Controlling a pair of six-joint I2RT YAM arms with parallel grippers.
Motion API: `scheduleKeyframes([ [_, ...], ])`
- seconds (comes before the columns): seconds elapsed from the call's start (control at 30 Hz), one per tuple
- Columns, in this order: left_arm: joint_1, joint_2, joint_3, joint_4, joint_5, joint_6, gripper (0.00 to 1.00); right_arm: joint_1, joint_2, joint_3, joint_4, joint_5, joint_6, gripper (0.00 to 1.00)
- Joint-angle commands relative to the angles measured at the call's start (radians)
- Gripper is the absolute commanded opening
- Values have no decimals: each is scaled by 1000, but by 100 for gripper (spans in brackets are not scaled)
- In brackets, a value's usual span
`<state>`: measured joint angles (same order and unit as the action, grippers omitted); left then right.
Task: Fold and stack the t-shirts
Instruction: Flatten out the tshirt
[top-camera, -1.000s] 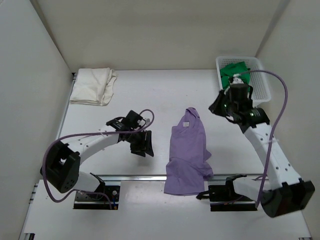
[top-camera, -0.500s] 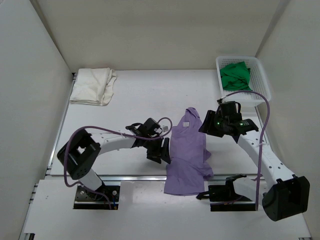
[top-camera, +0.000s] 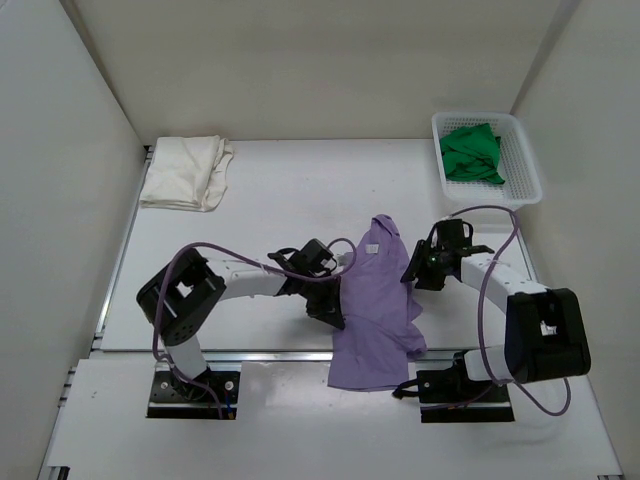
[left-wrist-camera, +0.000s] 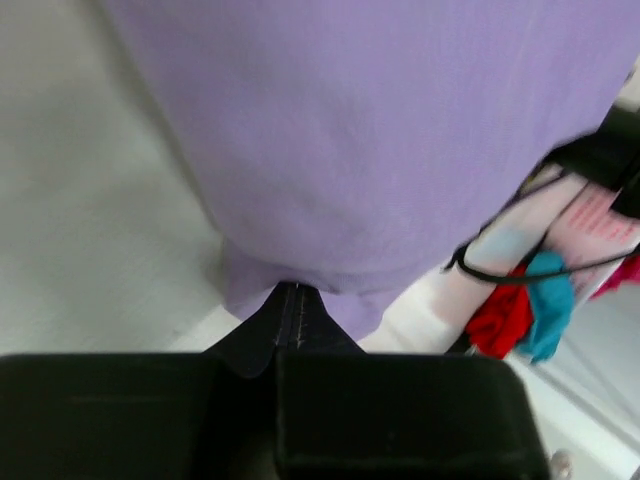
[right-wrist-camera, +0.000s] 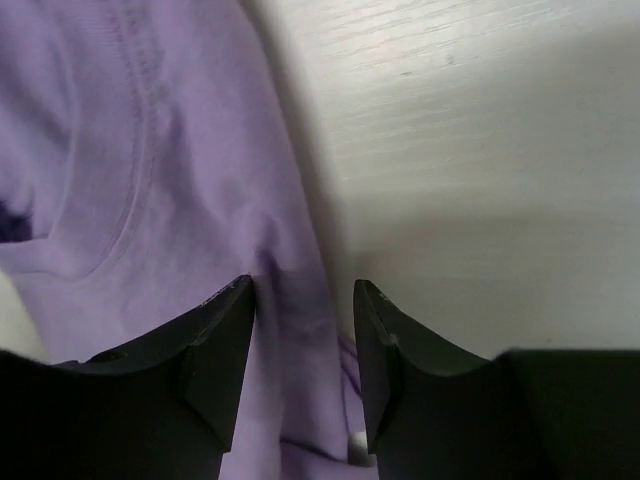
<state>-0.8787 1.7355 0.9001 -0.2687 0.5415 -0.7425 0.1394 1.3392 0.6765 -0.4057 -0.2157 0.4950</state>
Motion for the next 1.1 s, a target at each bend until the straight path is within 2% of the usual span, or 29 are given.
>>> scheduleKeyframes([
  [0.0, 58, -40, 22, -14, -61, 2, 0, -26, 34, -23, 157, -24, 19, 41],
  [0.07, 140, -85, -12, -6, -67, -17, 0, -14, 87, -11, 159, 7, 20, 28],
  [0.1, 159, -96, -16, -1, -57, -20, 0, -8, 89, -17, 163, 16, 27, 27],
  [0.17, 188, -96, -20, 3, -20, -31, 0, -15, 95, -26, 182, -2, 34, 12],
  [0.23, 156, -70, 11, -36, 6, -6, 4, -26, 74, -38, 195, -8, 47, 11],
  [0.27, 120, -64, 23, -62, 2, 15, 12, -32, 69, -44, 197, -22, 42, 6],
  [0.3, 91, -68, 19, -84, 8, 37, 28, -40, 52, -37, 186, -22, 37, 0],
  [0.33, 81, -71, 19, -93, -9, 40, 44, -53, 48, -37, 179, -17, 33, 0],
  [0.4, 76, -88, -25, -93, -8, 42, 59, -70, 25, -26, 165, -16, 31, 0],
  [0.53, 70, -67, -40, -81, 20, 35, 68, -98, 15, -16, 174, -45, 50, 0],
  [0.6, 17, -9, 43, -121, -9, 70, 69, -103, 20, -17, 168, -45, 57, 0],
  [0.63, 3, 7, 55, -130, -26, 69, 68, -98, 18, -21, 169, -57, 60, 0],
  [0.8, -9, 35, -3, 36, 11, -44, 65, -107, 3, -21, 185, -77, 73, 0],
  [0.87, -35, 47, 14, 60, -5, -64, 46, -106, -3, -28, 186, -76, 79, 0],
  [0.9, -36, 48, 17, 78, -5, -76, 26, -109, -6, -28, 180, -83, 77, 0],
  [0.93, -22, 47, 14, 69, -12, -84, 16, -106, -6, -28, 182, -88, 79, 1],
  [0.97, -7, 41, 22, 56, -27, -86, 3, -104, -12, -31, 180, -86, 77, 0],
  [1.07, 94, -19, 49, -21, -78, -26, 0, -110, -38, -57, 168, -88, 82, 0],
])
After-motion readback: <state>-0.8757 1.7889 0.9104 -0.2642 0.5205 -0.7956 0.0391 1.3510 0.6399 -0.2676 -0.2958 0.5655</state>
